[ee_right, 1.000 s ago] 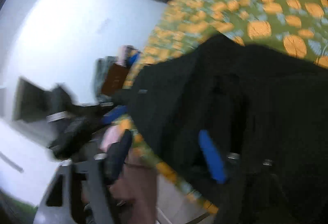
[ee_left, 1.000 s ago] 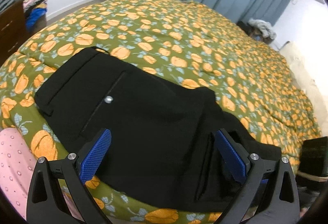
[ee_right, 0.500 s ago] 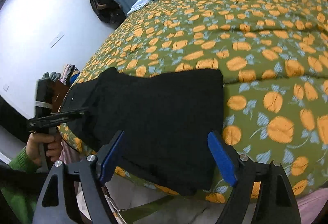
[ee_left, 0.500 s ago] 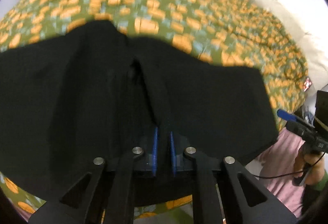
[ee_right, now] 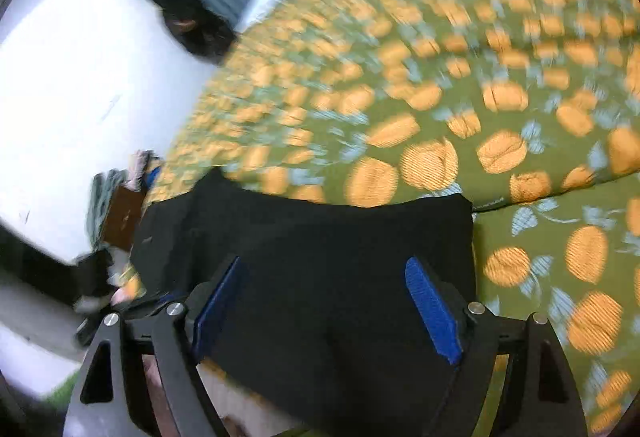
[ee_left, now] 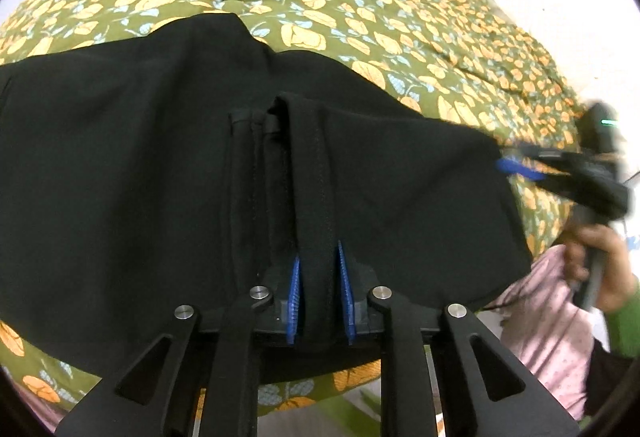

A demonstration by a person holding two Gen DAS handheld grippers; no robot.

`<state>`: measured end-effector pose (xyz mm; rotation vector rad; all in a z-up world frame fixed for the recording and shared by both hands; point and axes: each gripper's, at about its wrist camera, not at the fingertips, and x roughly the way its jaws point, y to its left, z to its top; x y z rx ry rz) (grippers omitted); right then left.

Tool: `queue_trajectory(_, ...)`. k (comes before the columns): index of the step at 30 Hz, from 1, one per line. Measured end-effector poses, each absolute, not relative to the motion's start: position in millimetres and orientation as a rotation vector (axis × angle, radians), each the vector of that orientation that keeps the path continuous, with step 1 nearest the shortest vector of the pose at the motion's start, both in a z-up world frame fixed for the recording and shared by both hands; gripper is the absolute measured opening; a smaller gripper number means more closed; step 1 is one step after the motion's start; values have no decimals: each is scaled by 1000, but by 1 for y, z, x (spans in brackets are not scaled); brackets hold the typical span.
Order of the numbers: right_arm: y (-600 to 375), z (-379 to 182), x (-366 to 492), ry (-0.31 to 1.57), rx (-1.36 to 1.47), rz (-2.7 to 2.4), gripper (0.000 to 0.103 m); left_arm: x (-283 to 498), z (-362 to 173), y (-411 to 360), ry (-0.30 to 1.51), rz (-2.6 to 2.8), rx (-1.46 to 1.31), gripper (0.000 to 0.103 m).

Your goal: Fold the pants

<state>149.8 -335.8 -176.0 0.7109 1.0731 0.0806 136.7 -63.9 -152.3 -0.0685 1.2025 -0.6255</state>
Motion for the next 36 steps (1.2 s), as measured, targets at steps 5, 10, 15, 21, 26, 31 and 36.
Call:
queue_trajectory(5,-326,-144,140,956,679,53,81,148,-114,-10,1090,-510,-110,85)
queue_trajectory(10,-310,-121,97,895,635,92,87,213,-91,122,962,-216,-241,89)
queue_trajectory(15,-298,-138,70,940,657,70,87,269,-120,220,1050,-128,-432,89)
queue_trajectory(21,-286,-154,55,947,701,73,87,286,-171,228,1283,-307,-507,69)
queue_trajectory(26,-277,-149,58,942,642,87,87,259,-150,219,1201,-311,-503,19)
queue_trajectory(31,-279,-156,57,939,615,77,87,233,-102,201,1110,-369,-629,13)
queue_trajectory(36,-279,-160,60,922,625,84,87,201,-30,96,1049,-600,-526,13)
